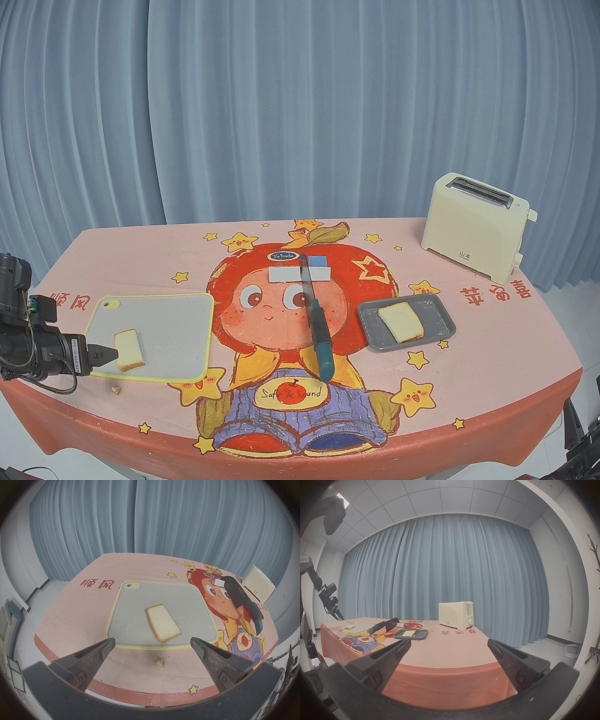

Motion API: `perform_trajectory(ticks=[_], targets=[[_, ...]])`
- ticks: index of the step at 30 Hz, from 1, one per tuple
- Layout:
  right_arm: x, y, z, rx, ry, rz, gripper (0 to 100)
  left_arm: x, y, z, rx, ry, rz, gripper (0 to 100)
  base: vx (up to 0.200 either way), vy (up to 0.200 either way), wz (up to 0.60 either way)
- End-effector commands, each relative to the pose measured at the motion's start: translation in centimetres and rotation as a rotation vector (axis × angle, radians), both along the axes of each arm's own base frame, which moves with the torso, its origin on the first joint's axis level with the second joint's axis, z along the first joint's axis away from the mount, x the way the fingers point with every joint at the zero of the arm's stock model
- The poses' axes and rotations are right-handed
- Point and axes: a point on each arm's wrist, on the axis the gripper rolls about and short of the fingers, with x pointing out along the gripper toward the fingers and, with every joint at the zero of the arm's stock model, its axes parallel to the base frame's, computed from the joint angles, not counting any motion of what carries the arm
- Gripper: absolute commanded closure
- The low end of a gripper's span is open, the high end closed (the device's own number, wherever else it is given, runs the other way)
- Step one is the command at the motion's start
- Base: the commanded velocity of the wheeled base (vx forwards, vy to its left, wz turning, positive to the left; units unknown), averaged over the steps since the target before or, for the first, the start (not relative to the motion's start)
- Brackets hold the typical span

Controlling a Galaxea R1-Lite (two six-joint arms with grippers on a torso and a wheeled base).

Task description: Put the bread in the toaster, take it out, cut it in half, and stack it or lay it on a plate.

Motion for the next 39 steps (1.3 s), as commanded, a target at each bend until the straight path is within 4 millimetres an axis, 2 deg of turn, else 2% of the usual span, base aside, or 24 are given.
perform_trajectory(ticks=[1,19,20,34,39], targets=[[0.1,0.0,-0.5,0.000,0.010,0.000,0,0.3,0.0,-0.3,0.000,0.017,0.002,0,0.000,0.000,0.00],[0.1,0.0,-0.5,0.000,0.009,-0.001,0,1.0,0.0,-0.9,-0.004,0.050,0.001,0,0.000,0.000,0.00],[0.1,0.0,-0.5,0.000,0.010,0.000,0,1.6,0.1,-1.4,-0.005,0.083,0.005,0,0.000,0.000,0.00],[0.1,0.0,-0.5,0.000,0.010,0.000,0,2.8,0.7,-2.6,-0.008,0.145,0.035,0,0.000,0.000,0.00],[0.1,0.0,-0.5,0.000,0.010,0.000,0,3.1,1.4,-2.3,-0.015,0.127,0.066,0,0.000,0.000,0.00]])
